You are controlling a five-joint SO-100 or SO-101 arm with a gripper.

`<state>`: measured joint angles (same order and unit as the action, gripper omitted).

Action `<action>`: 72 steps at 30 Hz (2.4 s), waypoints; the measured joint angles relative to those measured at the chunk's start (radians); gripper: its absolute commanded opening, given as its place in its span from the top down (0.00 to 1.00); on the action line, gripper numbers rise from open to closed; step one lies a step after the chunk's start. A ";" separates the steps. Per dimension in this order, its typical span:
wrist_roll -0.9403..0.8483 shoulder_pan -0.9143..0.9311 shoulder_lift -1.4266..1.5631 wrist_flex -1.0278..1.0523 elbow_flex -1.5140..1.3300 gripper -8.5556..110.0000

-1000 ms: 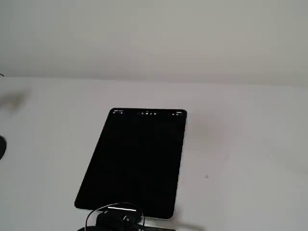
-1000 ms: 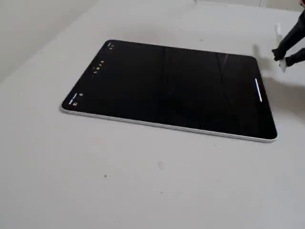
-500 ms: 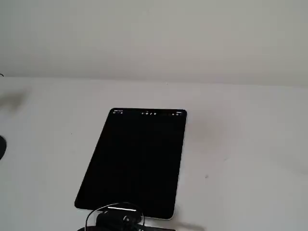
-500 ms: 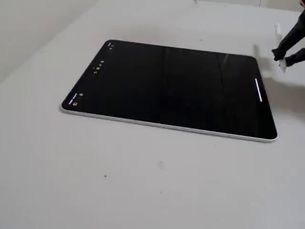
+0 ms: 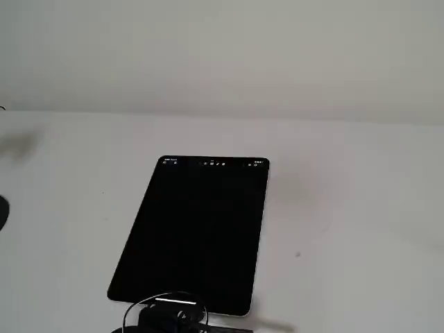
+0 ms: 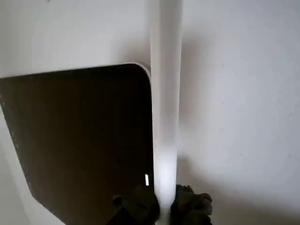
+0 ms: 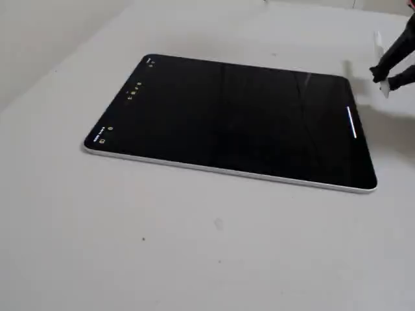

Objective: Draw a circular shape on the ipad using the apple pencil

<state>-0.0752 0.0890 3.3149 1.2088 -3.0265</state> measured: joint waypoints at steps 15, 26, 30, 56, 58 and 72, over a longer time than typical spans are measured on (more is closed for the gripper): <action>-0.778 -0.195 0.000 -0.657 -0.048 0.93; -1.066 -0.299 -0.673 -1.595 -0.048 0.93; -1.085 -0.273 -1.160 -1.940 0.117 0.93; -1.186 -0.241 -2.143 -2.269 0.670 0.93; -1.189 -0.239 -2.158 -2.275 0.683 0.93; -1.210 -0.252 -2.227 -2.349 0.704 0.93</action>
<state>-1.2855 -0.1626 1.0876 -1.1397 -2.3224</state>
